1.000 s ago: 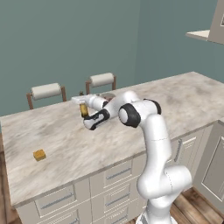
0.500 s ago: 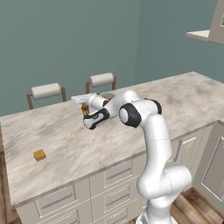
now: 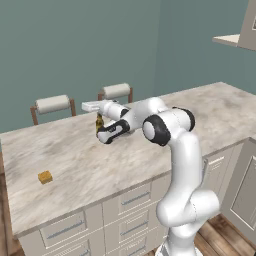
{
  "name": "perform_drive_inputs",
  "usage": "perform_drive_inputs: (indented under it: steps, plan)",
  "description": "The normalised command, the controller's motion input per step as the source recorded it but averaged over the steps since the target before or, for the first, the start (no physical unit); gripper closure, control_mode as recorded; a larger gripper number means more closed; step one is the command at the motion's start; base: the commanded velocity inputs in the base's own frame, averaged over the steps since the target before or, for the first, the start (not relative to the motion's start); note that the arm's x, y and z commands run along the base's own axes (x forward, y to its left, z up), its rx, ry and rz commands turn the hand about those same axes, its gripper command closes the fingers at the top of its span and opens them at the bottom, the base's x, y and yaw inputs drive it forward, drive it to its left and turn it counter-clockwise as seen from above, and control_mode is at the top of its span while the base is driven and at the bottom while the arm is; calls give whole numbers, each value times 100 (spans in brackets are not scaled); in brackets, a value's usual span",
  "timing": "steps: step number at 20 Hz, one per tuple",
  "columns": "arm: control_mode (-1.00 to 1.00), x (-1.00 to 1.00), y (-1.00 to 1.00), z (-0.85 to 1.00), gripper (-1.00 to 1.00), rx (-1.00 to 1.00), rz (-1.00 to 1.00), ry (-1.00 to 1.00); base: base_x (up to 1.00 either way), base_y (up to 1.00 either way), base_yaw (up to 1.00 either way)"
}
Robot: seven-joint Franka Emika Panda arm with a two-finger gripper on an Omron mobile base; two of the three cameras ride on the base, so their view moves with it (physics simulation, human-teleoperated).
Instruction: Open the cabinet directly in front. Then move the beer and the cup to the dining counter with the jar on it.
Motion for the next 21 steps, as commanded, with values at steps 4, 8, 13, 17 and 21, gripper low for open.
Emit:
perform_drive_inputs:
  steps: [4, 8, 13, 17, 21]
  plan:
    - [-100, -100, -48, 100, -100, 12, -7, 0, 0, 0, 0]
    - [-100, -100, -85, 100, -100, 13, -6, 1, 0, 0, 0]
    - [-100, -100, -100, 39, -100, 15, 0, -3, 0, 0, 0]
    - [-100, -100, -100, -23, -100, 8, 0, -9, 0, 0, 0]
    - [-100, -100, -49, -86, -100, 5, -15, 4, 0, 0, 0]
